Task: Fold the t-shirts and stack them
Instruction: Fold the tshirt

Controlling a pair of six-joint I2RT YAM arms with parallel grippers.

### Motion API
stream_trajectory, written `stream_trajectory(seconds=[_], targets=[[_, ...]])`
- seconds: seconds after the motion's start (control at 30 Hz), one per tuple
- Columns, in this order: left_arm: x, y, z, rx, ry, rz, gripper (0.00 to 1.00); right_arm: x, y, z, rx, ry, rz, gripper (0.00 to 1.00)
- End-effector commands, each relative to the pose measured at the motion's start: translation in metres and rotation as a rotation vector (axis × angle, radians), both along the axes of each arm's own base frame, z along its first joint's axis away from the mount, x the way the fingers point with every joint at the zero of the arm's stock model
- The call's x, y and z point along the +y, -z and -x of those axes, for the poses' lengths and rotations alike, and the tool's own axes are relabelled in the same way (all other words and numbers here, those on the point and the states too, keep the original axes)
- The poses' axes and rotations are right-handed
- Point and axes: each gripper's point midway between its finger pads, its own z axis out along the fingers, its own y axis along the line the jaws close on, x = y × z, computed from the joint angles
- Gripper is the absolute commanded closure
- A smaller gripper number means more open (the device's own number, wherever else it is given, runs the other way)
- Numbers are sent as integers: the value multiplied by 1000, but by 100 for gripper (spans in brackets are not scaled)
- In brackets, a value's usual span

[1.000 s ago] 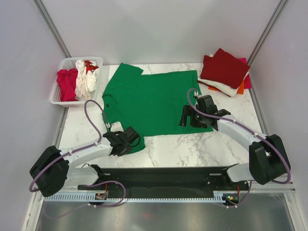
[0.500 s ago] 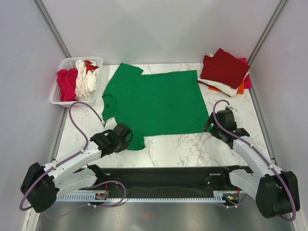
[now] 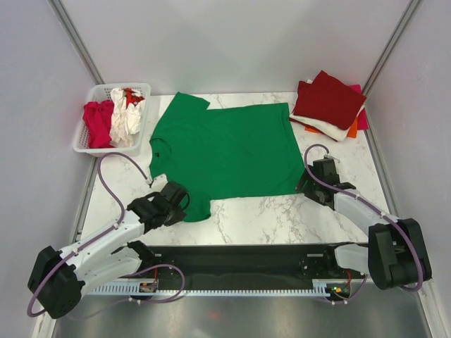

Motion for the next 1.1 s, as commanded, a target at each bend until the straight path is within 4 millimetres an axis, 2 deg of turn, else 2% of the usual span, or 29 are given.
stream_trajectory(seconds=[0.0,0.13,0.23,0.27,0.33,0.37,0.47,0.5,0.53,0.57,0.67,0.73,0.87,0.93,1.07], targets=[[0,-2,0,-8,32,0,98,-4,8,-9,-12,13,14,24],[1,-3,1,-6,34,5,98,-6,13,-15,-3,15,15,30],[1,-4,-1,-7,35,3,98,-7,9,-19,-17,13,16,42],[1,-5,-1,-7,34,2,98,-6,8,-18,-19,7,16,56],[1,-7,-3,-13,31,6,98,-6,8,-17,-19,0,16,67],[0,-9,-4,-18,31,9,98,-6,9,-14,-12,-5,16,81],[-6,-30,-13,-78,29,54,98,-8,-1,-11,-28,-11,28,97],[0,-30,-3,-43,35,30,98,-9,-9,-9,-43,-15,32,98],[-4,-41,1,-37,64,58,98,-9,-23,-12,-79,-15,30,99],[-6,-45,3,-32,73,66,98,-8,-24,-10,-67,-23,31,100],[-8,-67,13,-19,98,102,98,-7,-47,-4,-84,-38,22,100],[-11,-81,19,-22,106,146,98,-6,-57,7,-73,-47,7,100],[-4,-81,39,23,100,167,98,8,-63,27,-62,-52,-91,100],[-7,-78,49,57,112,199,98,24,-62,38,-36,-97,-178,100],[-3,-76,66,99,114,217,98,31,-62,57,5,-117,-224,100]])
